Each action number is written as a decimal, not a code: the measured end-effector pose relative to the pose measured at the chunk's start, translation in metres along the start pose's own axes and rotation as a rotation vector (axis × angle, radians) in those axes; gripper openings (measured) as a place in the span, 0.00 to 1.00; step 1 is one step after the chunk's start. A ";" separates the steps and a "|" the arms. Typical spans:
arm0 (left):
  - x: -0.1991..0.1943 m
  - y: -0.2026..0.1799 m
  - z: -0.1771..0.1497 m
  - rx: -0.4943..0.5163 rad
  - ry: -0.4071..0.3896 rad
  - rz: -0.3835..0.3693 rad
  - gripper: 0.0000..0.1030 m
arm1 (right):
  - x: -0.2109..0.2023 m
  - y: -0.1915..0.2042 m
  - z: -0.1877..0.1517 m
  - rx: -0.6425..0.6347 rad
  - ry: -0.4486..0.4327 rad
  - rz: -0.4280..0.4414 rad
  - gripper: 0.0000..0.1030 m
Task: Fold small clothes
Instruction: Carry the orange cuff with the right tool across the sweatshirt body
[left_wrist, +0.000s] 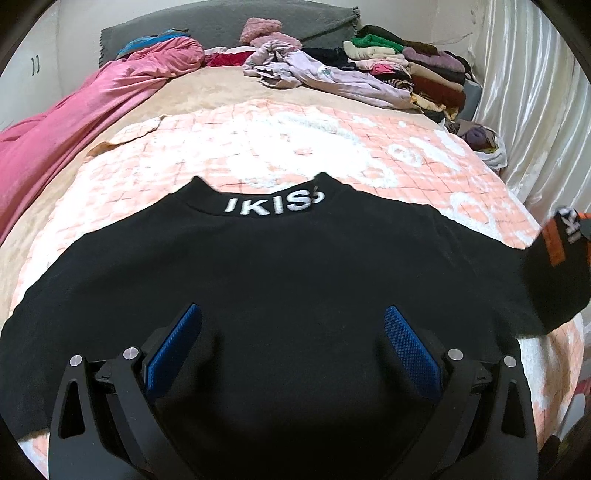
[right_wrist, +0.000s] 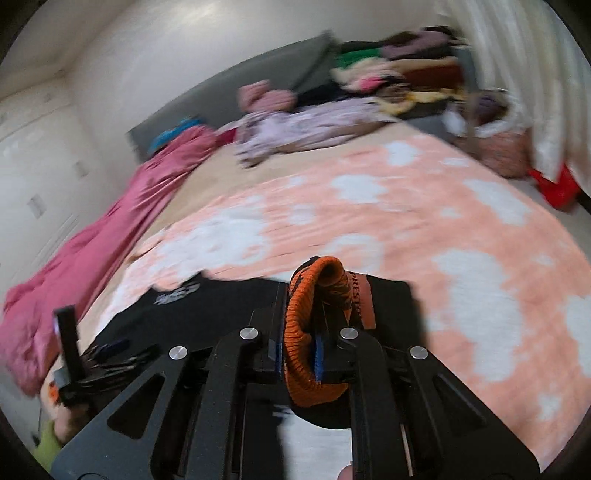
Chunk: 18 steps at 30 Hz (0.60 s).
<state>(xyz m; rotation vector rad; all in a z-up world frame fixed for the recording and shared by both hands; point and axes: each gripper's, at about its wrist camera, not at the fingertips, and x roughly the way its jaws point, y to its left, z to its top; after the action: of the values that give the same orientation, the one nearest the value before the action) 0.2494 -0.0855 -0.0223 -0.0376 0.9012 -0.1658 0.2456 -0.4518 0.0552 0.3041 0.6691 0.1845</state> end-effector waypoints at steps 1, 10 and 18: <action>-0.002 0.005 -0.001 -0.007 -0.002 0.004 0.96 | 0.008 0.013 0.000 -0.017 0.012 0.031 0.06; -0.011 0.039 -0.010 -0.057 -0.002 0.010 0.96 | 0.077 0.104 -0.013 -0.107 0.137 0.157 0.06; -0.013 0.044 -0.017 -0.096 0.010 -0.061 0.96 | 0.084 0.129 -0.026 -0.129 0.140 0.262 0.45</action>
<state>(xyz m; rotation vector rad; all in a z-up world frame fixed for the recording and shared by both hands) 0.2336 -0.0395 -0.0269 -0.1536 0.9182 -0.1798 0.2849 -0.3026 0.0304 0.2555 0.7513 0.5005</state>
